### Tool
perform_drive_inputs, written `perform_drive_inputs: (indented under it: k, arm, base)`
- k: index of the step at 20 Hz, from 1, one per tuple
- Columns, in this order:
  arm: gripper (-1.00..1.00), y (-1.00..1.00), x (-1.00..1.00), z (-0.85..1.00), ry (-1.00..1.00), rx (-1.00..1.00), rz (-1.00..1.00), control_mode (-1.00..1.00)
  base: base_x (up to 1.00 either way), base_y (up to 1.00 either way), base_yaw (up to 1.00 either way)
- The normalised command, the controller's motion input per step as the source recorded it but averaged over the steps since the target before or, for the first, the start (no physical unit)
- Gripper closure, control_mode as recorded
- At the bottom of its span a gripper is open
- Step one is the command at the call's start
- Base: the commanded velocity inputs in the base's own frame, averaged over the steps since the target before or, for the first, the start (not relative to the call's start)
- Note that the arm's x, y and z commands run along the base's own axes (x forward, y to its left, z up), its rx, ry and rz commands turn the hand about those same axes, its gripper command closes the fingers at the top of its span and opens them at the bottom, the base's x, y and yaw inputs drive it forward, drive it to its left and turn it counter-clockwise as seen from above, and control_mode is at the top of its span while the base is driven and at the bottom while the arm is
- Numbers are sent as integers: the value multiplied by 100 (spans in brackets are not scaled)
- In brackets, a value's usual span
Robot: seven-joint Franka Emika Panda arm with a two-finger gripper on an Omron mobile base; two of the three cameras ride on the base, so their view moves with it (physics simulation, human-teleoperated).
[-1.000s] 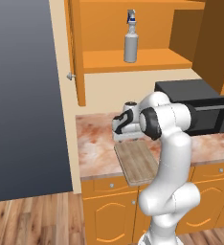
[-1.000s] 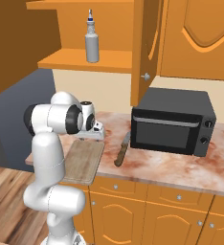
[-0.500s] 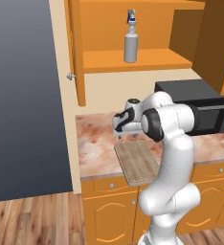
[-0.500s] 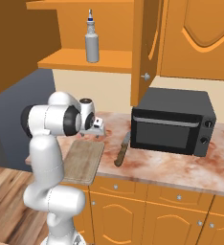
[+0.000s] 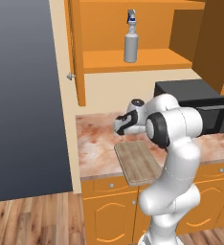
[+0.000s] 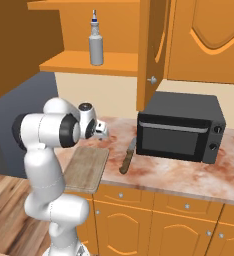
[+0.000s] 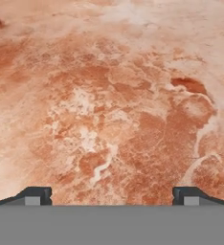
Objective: Move the cutting board and knife to the sink. Then move spray from the cabinet to the counter.
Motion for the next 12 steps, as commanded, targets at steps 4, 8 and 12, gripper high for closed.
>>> perform_drive_inputs:
  k: [4, 8, 12]
  arm:
    - [-100, 0, -24, 27, -13, 0, -1, -100]
    - [-100, 0, -30, 30, -21, 0, -1, -100]
    - [-100, 0, -16, 38, -16, 0, 0, -100]
  base:
    - [0, 0, 0]
    - [0, 0, 0]
    - [0, 0, 0]
